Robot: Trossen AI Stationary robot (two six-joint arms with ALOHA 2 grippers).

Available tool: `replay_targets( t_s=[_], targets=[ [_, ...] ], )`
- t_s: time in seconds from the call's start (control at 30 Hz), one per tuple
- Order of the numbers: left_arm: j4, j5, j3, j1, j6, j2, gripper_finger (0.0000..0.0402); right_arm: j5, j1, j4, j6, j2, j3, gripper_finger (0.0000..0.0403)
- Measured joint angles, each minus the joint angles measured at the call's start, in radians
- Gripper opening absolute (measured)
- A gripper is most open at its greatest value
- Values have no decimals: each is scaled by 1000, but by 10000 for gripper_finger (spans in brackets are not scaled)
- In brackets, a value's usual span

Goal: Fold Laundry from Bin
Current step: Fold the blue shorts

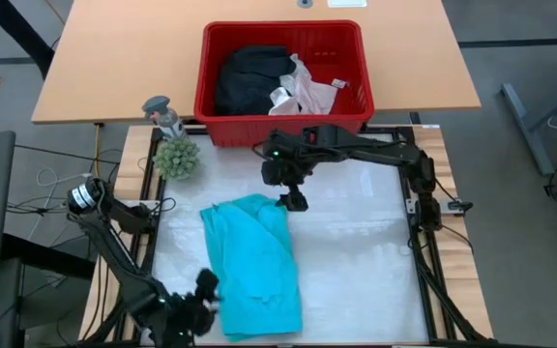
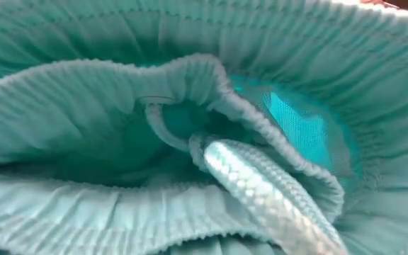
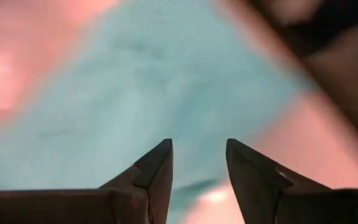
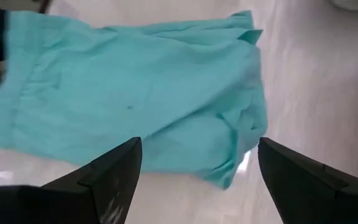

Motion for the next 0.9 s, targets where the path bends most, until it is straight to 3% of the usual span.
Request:
replay_targets(
  t_s=[0.07,0.13,0.3,0.43,0.67,0.9],
  targets=[
    [8,-164,-31,-9,30,-27,139,0,-27,52,-20,2,-49,340],
    [27,-225,-80,-1,36,-50,139,-2,-54,122,-34,2,-106,340],
    [223,-189,-255,44,31,-78,139,-4,-125,266,-73,2,-264,340],
    [437,-178,-410,74,67,-105,139,-79,-162,479,-47,1,-405,340],
    [811,-38,-621,124,-6,-118,139,-94,-162,681,-36,1,-584,340],
    [904,67,-688,147,-111,-118,139,-103,-125,818,11,0,-695,340]
  ],
)
